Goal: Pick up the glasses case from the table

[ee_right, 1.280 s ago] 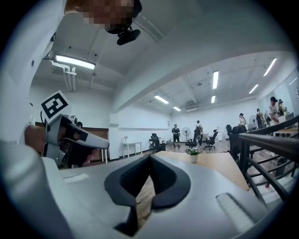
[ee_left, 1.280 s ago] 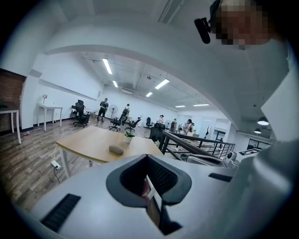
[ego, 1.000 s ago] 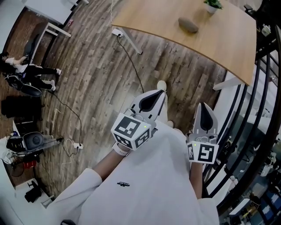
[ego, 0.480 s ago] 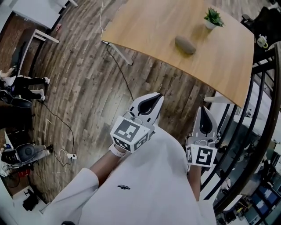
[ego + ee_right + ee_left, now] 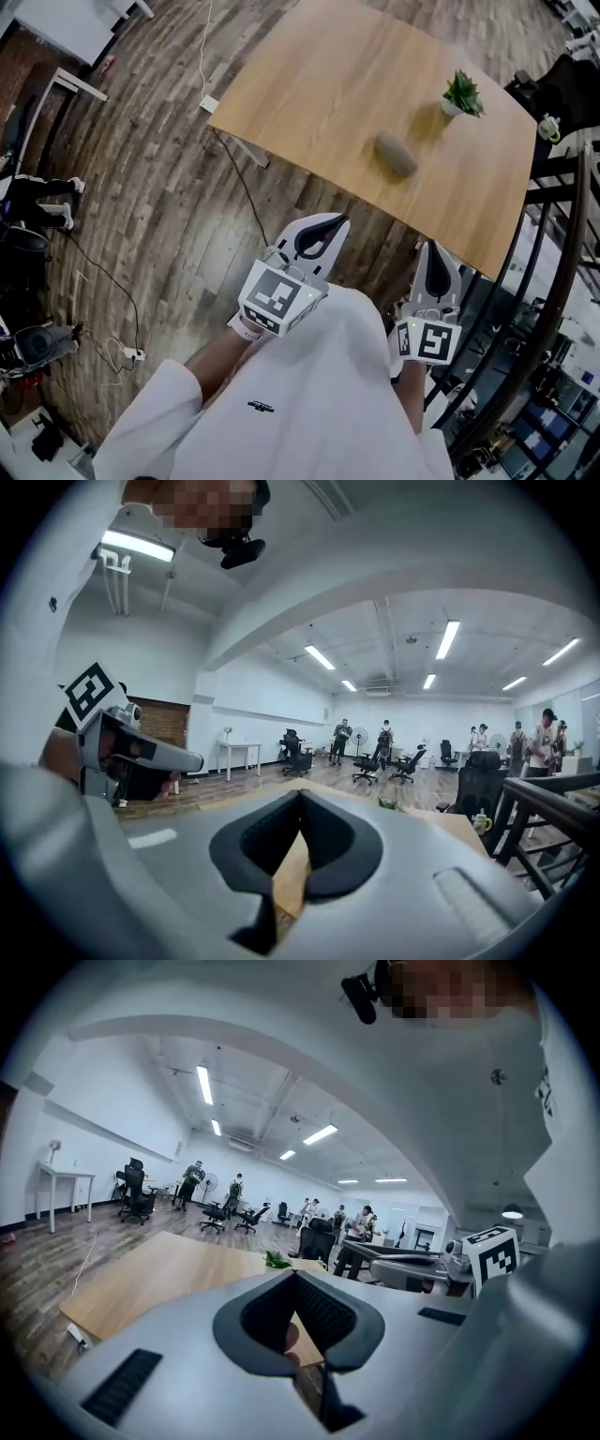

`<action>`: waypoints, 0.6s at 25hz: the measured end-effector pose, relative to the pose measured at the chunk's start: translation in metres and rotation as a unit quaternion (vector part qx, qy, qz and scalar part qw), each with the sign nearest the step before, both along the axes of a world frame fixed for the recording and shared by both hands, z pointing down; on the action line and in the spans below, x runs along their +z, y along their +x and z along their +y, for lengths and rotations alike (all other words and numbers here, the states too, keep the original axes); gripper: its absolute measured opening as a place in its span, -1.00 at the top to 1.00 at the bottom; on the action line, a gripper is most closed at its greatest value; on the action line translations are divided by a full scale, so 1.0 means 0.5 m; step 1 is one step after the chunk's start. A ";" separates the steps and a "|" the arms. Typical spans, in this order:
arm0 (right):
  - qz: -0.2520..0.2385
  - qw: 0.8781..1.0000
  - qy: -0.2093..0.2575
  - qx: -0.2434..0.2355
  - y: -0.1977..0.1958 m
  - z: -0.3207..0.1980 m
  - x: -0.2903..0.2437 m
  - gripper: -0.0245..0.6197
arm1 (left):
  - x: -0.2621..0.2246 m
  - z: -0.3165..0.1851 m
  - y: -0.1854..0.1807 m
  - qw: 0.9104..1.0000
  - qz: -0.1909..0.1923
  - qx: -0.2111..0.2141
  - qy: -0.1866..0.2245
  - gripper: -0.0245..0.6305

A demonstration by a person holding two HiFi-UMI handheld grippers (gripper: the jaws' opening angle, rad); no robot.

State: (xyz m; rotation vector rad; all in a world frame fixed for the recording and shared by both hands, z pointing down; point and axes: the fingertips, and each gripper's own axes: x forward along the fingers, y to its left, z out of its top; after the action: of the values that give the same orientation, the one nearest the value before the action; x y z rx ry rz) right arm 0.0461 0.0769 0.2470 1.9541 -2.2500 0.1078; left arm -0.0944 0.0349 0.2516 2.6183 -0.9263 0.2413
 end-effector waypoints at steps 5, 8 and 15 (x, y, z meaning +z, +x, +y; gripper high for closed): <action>0.001 1.000 -0.006 -0.004 -0.015 -0.075 0.012 0.90 | 0.011 -0.072 -0.006 1.000 0.007 0.001 -0.010 0.92; -0.004 1.000 -0.008 -0.003 -0.011 -0.098 0.018 0.90 | 0.019 -0.092 0.005 1.000 0.009 0.009 -0.021 0.92; -0.067 0.998 -0.007 -0.012 0.021 -0.141 0.035 0.89 | 0.047 -0.122 0.040 0.999 0.003 0.014 -0.052 0.92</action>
State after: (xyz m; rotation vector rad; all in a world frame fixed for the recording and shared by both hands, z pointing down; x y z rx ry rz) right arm 0.0564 0.0066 0.2645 1.9656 -2.3472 0.2584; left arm -0.0745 -0.0261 0.2752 2.5363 -0.8506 0.2806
